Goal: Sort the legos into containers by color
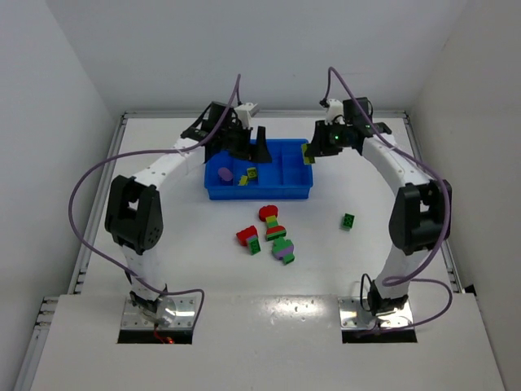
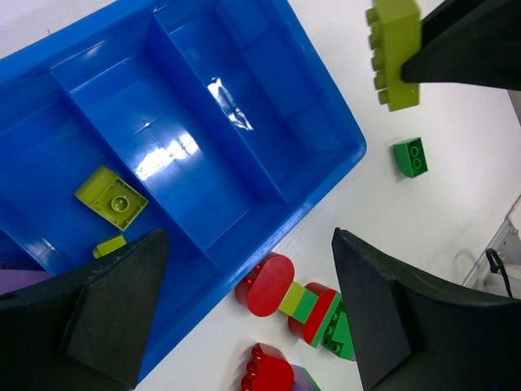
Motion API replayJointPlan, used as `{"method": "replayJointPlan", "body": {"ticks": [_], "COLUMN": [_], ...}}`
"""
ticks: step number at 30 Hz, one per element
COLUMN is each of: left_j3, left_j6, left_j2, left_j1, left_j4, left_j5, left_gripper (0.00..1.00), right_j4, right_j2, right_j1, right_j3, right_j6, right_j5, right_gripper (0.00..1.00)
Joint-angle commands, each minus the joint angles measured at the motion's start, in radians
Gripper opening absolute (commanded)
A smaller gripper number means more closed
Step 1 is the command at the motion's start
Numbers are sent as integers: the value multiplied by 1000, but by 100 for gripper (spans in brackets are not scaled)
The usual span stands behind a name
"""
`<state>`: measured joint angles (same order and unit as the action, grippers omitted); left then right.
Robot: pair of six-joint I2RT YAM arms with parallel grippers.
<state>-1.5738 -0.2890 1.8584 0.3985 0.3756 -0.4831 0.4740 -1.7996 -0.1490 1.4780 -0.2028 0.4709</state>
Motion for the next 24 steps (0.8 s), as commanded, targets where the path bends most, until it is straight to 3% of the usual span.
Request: {"method": "replayJointPlan", "body": {"ticks": [1,6,18,24], "left_j3": [-35,-35,-45,-45], "left_j6": [17,17,8,-35], "left_j2": [-42,-33,-15,-5], "left_j1": [-26,-46,-86,-104], "left_j4": [8,17,36,36], "left_j5": [12,0,-25,-35], "left_gripper": [90,96,96,95], "right_j4": [-8,-8,-8,-8], "right_j2": [-21,-79,-161,-170], "right_j1": [-33,-69,-121,-165], "right_j3": [73,108,156,165], "right_j6": [23,34,54,63], "right_j5": [-9,-34,-77,-26], "right_gripper": [0,0,0,0]}}
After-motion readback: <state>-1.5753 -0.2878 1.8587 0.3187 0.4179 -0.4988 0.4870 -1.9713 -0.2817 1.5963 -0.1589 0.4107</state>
